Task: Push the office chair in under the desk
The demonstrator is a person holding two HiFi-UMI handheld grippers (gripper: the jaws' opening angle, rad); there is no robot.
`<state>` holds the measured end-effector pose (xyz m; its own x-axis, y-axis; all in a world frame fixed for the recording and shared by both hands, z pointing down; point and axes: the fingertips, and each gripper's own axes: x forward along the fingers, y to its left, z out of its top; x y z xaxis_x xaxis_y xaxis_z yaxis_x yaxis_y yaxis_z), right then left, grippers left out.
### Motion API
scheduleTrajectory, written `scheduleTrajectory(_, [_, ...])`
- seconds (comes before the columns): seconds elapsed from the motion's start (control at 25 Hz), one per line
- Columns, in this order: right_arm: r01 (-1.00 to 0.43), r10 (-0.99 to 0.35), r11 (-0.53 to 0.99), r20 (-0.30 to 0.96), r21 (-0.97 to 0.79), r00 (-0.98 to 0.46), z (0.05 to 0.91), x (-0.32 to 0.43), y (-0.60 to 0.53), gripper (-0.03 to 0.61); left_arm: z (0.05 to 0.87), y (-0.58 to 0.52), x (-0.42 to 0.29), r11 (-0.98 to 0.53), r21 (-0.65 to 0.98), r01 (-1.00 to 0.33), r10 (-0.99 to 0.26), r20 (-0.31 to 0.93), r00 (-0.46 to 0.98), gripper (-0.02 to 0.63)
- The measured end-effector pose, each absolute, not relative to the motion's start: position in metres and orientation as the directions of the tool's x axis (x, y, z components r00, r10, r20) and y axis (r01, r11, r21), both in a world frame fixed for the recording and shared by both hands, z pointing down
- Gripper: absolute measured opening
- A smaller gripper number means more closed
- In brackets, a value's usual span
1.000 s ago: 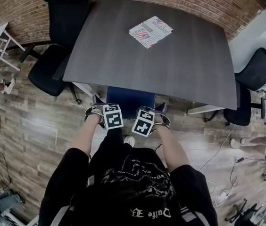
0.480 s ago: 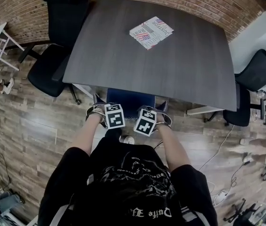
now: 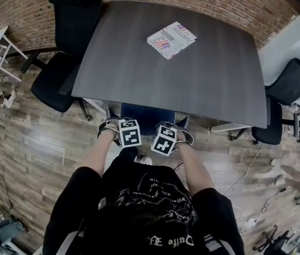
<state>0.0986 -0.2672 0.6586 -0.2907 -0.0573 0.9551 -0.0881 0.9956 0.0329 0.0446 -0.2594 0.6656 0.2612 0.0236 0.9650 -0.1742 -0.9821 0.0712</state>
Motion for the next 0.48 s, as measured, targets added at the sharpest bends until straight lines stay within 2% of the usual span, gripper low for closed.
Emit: scheduleTrajectory(0.48, [-0.101, -0.062, 0.994, 0.955, 0.034, -0.291, 0.660, 0.097, -0.279, 0.091, 0.666, -0.272, 0.043, -0.984, 0.062, -0.164, 0.018, 0.965, 0.260, 0.098])
